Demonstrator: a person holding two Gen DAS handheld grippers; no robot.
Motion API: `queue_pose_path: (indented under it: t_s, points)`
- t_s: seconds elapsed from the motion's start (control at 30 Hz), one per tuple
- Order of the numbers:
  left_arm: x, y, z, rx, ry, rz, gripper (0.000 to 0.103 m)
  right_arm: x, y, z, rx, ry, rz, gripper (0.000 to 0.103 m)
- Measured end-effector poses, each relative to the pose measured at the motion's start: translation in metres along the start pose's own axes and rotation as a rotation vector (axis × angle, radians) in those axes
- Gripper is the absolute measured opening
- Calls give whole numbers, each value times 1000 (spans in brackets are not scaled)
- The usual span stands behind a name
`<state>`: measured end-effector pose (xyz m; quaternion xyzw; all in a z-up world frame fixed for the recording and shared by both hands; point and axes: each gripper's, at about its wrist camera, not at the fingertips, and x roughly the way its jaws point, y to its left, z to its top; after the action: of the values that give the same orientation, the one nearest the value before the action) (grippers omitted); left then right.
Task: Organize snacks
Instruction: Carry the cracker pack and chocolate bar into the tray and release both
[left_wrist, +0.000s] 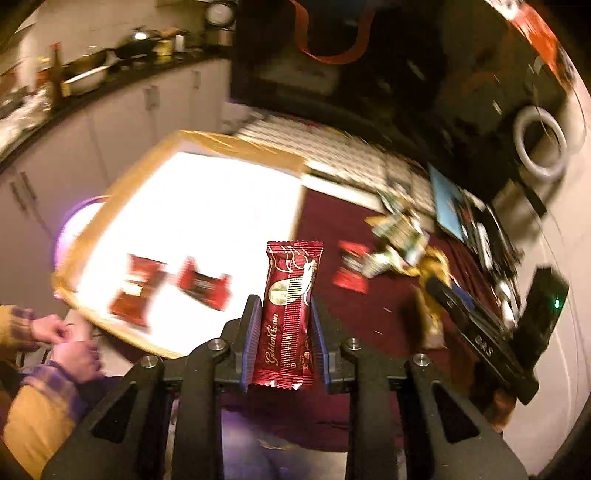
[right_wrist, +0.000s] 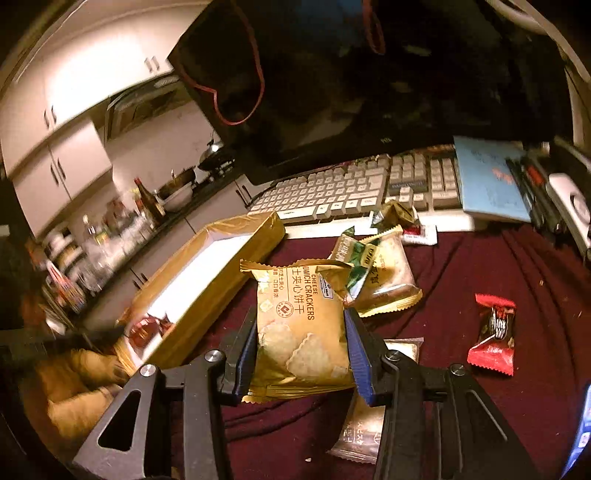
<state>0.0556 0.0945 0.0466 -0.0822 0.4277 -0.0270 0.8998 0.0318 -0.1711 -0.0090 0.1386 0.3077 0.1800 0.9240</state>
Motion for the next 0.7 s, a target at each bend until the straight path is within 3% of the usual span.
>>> queue_pose_path:
  t_s: [0.07, 0.2, 0.33, 0.5, 0.7]
  points:
    - [-8, 20, 4, -17, -18, 24, 24, 1, 6, 0, -4, 9, -10, 45]
    - [-15, 57, 15, -34, -48, 55, 24, 2, 29, 4, 6, 36, 70, 45]
    - [-4, 86, 34, -32, -47, 66, 24, 14, 77, 17, -49, 64, 119, 45]
    - [19, 118, 56, -46, 12, 63, 24, 63, 137, 37, -102, 140, 164, 45]
    - [62, 143, 66, -108, 62, 41, 24, 145, 182, 49, -123, 228, 104, 45]
